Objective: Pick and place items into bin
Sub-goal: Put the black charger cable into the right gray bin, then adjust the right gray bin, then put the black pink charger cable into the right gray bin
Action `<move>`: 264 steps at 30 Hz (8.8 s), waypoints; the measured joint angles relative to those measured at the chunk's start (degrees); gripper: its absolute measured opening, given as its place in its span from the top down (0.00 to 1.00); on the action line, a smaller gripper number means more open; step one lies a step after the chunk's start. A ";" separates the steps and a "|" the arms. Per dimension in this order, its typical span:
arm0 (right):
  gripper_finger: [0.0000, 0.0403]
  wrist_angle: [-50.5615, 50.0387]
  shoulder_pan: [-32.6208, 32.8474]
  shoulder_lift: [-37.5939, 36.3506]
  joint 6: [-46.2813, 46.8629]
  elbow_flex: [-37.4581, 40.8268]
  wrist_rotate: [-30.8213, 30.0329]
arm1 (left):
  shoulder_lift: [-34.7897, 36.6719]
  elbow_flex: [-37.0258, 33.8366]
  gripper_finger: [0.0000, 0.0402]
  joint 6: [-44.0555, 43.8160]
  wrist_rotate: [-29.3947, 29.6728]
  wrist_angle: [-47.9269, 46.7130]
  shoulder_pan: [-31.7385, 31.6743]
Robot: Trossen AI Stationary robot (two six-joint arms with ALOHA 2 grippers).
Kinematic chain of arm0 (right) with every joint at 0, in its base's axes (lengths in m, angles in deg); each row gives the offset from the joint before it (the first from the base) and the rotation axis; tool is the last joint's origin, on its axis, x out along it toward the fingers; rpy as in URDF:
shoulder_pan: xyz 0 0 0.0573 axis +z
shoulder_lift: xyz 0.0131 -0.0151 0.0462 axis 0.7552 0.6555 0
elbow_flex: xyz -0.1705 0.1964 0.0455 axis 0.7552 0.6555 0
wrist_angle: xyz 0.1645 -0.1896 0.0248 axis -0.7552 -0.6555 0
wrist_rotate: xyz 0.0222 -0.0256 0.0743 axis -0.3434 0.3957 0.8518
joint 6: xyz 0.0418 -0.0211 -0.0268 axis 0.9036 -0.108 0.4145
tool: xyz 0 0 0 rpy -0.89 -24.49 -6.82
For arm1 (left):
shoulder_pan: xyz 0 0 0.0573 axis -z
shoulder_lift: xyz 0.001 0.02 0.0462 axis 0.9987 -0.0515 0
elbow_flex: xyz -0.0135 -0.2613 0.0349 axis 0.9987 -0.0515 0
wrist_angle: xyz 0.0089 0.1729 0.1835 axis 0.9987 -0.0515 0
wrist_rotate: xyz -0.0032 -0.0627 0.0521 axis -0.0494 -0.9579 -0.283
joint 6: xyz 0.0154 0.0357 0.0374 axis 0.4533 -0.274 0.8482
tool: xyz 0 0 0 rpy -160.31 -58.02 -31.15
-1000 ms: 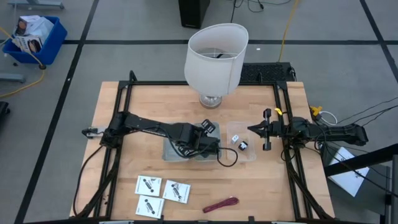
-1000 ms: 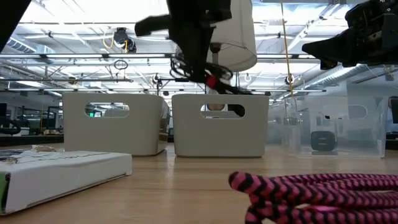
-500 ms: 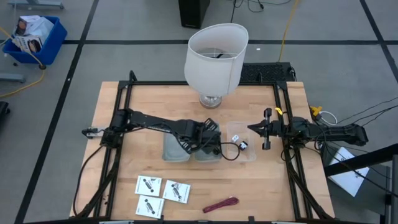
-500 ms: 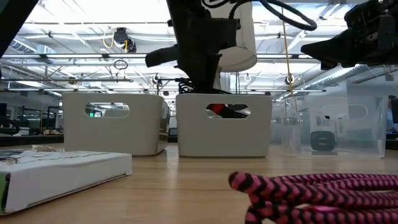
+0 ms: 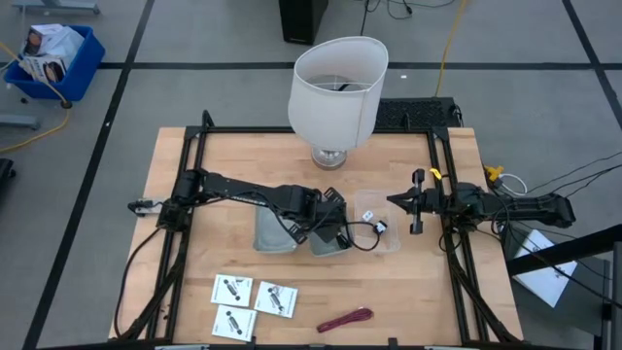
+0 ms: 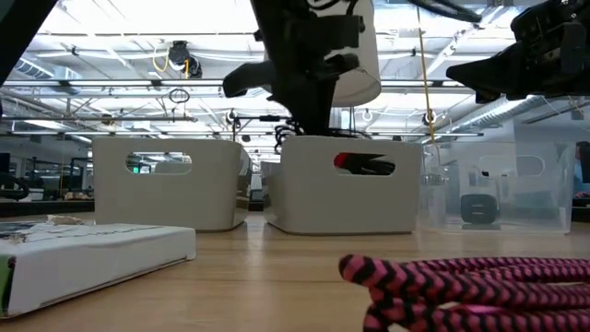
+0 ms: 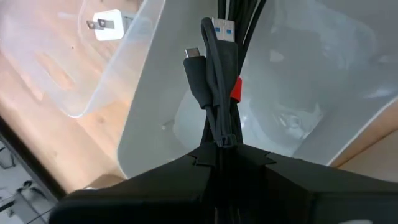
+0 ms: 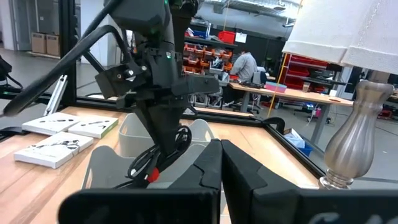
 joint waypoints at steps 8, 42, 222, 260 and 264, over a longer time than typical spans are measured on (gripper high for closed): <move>1.00 0.00 0.00 0.00 0.44 -0.02 0.07 | -0.02 -3.39 0.88 -3.41 0.11 -0.13 -0.72; 1.00 0.47 0.00 0.27 0.46 -0.02 0.12 | -1.61 -1.08 0.98 -39.59 7.00 13.24 17.22; 1.00 3.21 0.00 2.83 0.92 0.00 0.09 | 9.33 4.56 0.95 -20.87 16.72 5.20 17.59; 1.00 4.37 0.00 3.48 -2.10 0.00 0.07 | 9.62 -16.25 0.96 9.21 -5.24 18.40 -3.51; 1.00 4.37 0.00 3.48 -2.10 -0.02 0.07 | 9.68 -17.84 0.96 8.61 -5.44 20.47 -4.40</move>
